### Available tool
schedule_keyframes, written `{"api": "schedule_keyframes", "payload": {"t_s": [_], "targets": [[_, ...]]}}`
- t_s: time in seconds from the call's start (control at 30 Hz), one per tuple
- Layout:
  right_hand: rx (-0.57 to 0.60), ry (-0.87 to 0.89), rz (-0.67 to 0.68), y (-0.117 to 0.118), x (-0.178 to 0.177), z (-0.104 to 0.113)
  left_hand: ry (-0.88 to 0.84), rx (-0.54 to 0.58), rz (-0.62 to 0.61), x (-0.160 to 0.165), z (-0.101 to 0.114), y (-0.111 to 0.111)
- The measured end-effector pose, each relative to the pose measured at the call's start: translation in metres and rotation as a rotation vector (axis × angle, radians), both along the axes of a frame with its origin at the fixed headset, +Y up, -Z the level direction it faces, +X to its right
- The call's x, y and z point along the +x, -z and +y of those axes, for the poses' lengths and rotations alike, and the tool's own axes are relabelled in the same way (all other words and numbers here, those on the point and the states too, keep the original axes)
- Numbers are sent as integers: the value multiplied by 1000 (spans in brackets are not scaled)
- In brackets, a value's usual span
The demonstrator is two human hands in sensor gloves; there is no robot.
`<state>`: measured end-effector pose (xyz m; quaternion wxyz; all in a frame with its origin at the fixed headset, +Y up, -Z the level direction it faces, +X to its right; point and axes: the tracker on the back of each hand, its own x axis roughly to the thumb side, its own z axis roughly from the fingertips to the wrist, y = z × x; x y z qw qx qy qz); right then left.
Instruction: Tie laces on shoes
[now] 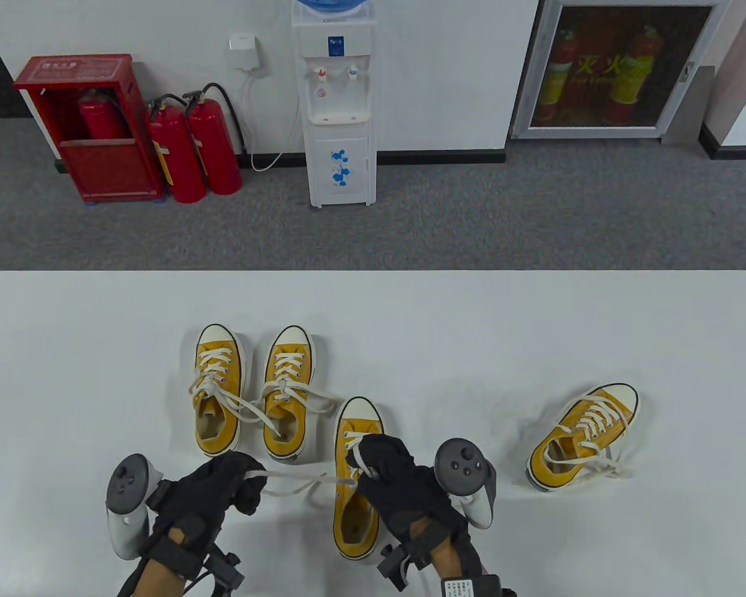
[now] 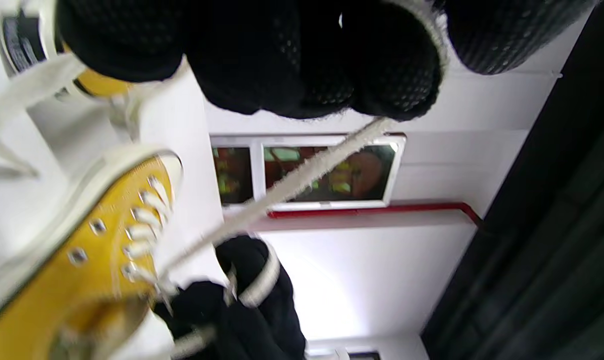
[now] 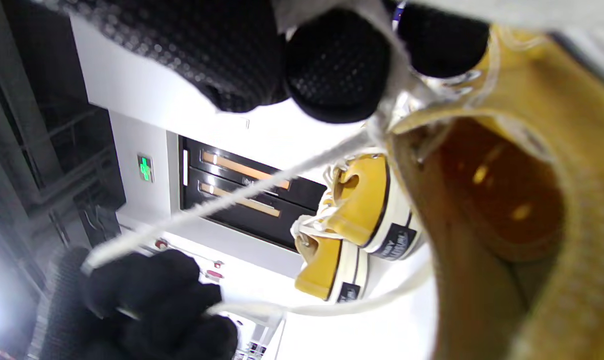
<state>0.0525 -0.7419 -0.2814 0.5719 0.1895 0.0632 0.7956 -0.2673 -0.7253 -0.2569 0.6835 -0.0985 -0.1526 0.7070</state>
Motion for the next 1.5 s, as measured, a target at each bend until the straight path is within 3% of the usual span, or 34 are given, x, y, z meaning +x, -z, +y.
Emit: {"api": "schedule_keyframes", "payload": {"t_s": [0.37,0.63,0.87,1.07,1.37,1.5], "targets": [[165,-252,-20,-11,-21,8,94,163,-165,35,18,-14],[310,-463,-5,-20,-39,12,162,251,-173,54,27,-25],[401,-574,64,-29,-50,11,181,223,11,38,22,-20],[402,-597,116,-31,-52,11,243,171,203,25,9,-13],[300,-506,182,-27,-45,11,469,107,374,25,-12,3],[237,-415,187,-23,-39,11,714,138,367,37,-22,12]]}}
